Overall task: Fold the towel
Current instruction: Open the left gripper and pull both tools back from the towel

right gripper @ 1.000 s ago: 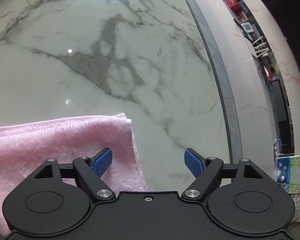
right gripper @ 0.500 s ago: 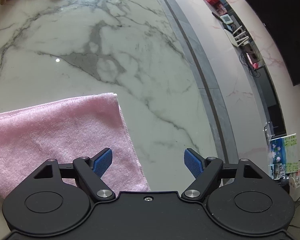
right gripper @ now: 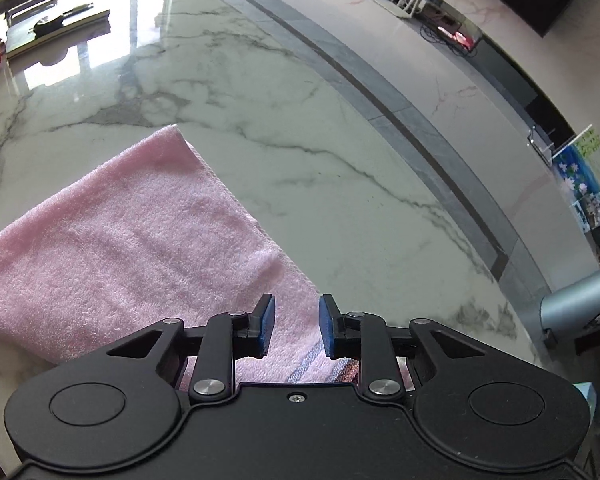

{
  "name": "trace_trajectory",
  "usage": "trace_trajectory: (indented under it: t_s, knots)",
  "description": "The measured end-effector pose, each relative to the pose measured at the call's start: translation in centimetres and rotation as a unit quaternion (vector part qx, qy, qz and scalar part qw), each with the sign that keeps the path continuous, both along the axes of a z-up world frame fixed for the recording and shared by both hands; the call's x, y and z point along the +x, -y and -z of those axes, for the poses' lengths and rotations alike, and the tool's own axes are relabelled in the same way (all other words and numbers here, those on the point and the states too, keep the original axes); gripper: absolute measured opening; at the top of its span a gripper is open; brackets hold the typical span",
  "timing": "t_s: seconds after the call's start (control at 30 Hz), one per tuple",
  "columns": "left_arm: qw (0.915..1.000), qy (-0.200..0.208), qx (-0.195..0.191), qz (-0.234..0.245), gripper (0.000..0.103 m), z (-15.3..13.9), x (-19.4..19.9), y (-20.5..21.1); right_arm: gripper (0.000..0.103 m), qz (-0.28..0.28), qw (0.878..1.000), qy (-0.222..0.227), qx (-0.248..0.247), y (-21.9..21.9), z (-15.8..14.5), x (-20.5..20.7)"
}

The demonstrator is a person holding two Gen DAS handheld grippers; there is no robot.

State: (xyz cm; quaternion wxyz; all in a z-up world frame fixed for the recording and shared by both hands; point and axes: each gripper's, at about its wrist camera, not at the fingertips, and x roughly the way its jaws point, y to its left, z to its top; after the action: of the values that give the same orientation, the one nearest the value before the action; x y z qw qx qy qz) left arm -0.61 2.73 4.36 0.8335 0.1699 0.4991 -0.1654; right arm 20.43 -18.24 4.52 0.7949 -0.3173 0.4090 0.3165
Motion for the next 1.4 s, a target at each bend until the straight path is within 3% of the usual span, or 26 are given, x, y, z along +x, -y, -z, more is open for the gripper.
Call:
trace_trajectory:
  t_s: [0.17,0.33,0.53,0.77,0.87,1.2,1.3,1.4]
  knots:
    - [0.9996,-0.028,-0.010,-0.003,0.018,2.3,0.7,2.9,0.019,0.041,0.998,-0.027,0.046,2.9,2.1,-0.2]
    - [0.9984,-0.050,-0.011,-0.024,0.018,4.7,0.9,3.1,0.019,0.083,0.993,-0.053,0.071,4.4,4.8,-1.2]
    - [0.9966,-0.058,-0.028,-0.051,0.018,5.4,1.6,1.6,0.019,0.169,0.972,-0.066,0.148,7.0,6.0,-1.9]
    - [0.9968,-0.042,0.005,-0.067,0.018,5.7,5.2,0.4,0.019,0.211,0.967,-0.028,0.138,7.3,6.3,-5.5]
    - [0.9962,-0.034,0.024,-0.076,0.018,5.8,7.4,-0.3,0.020,0.235,0.958,-0.034,0.161,7.9,6.5,-6.4]
    - [0.9903,0.004,0.071,-0.120,0.018,6.4,13.1,-2.4,0.021,0.256,0.951,-0.023,0.172,8.2,6.7,-7.6]
    - [0.9882,0.017,0.043,-0.146,0.018,6.0,12.9,-3.1,0.025,0.269,0.946,-0.017,0.183,8.3,6.5,-8.2]
    - [0.9829,0.049,-0.005,-0.177,0.019,5.1,11.5,-3.8,0.048,0.276,0.941,-0.002,0.198,8.4,6.1,-9.8]
